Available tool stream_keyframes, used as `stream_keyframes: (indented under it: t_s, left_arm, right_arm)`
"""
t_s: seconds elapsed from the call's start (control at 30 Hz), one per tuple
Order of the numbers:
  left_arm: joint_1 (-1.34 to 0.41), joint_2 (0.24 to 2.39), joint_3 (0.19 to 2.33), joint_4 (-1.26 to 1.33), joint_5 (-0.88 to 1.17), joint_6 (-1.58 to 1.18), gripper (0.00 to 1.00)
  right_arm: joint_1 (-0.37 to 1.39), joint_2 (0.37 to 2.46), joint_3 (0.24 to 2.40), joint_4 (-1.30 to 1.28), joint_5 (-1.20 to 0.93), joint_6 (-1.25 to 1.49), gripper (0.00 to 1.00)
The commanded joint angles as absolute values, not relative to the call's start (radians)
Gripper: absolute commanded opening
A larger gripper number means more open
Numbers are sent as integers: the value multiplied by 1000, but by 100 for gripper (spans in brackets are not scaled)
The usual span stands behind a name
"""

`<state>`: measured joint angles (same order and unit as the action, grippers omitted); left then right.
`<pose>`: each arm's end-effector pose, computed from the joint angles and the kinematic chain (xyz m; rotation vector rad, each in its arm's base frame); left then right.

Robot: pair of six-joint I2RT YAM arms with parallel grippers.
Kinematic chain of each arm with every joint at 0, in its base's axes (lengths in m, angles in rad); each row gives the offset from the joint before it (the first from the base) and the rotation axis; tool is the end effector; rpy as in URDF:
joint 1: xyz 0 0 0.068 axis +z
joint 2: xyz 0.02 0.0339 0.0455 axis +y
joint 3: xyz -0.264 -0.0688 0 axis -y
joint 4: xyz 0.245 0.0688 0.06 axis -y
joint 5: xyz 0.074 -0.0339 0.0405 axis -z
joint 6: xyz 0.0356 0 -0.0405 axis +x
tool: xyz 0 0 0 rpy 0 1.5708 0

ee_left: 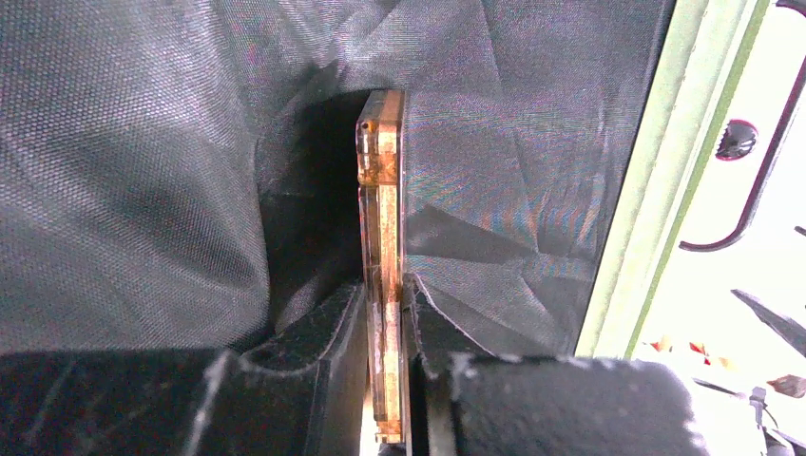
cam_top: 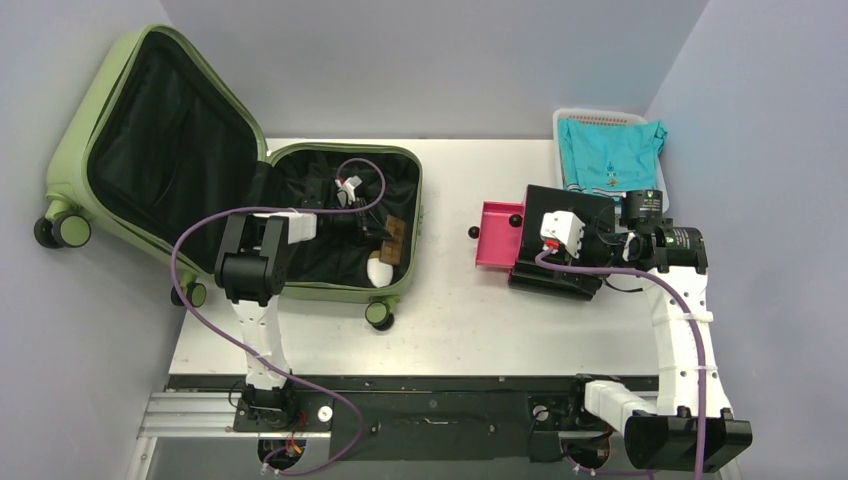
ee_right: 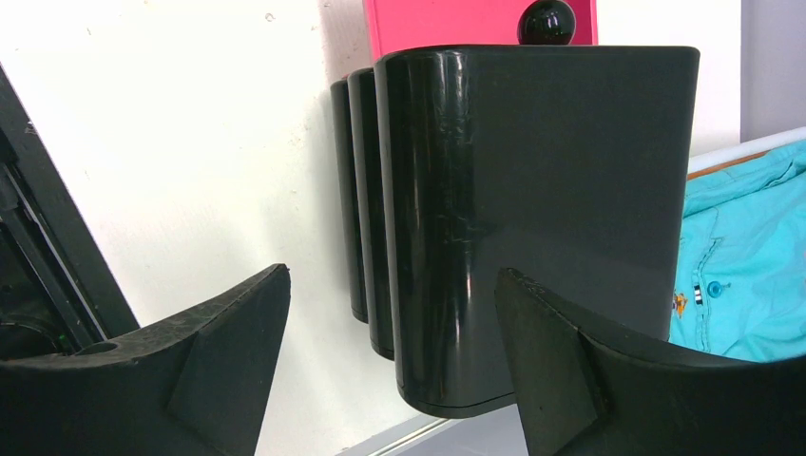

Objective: Open, take out, and arrange the luggage
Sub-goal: Pick up the personal item from the luggage.

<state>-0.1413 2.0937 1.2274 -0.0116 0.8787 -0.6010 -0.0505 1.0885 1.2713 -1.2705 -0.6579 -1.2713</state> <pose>0.4100 -0.0860 0.1200 -0.1539 2.4880 -1.3982 0.1759 0.0129 0.3604 -1.5129 1.8171 0.2786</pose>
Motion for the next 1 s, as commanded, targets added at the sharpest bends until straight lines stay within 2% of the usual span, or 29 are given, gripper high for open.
stream_keyframes:
  t_s: [0.0,0.3,0.63,0.97]
  left_arm:
    - [-131,2076,1211,118,921,-649,1]
    - [-91,2004,1234,178,917,-718,0]
    - [-48,1909,1361,166,894,-776,0]
    - [-116,1918,1535,158,905,-868,0]
  right_arm:
    - [-43,1083,1285,-1261,-677,-1273,74]
    - [-41,1074,1272,-1249,-676,-1267,74]
    - [-42,1062,1271,-1241,-682,-1259,74]
    - [-40,1032,1234,-1160,-685,-1205,74]
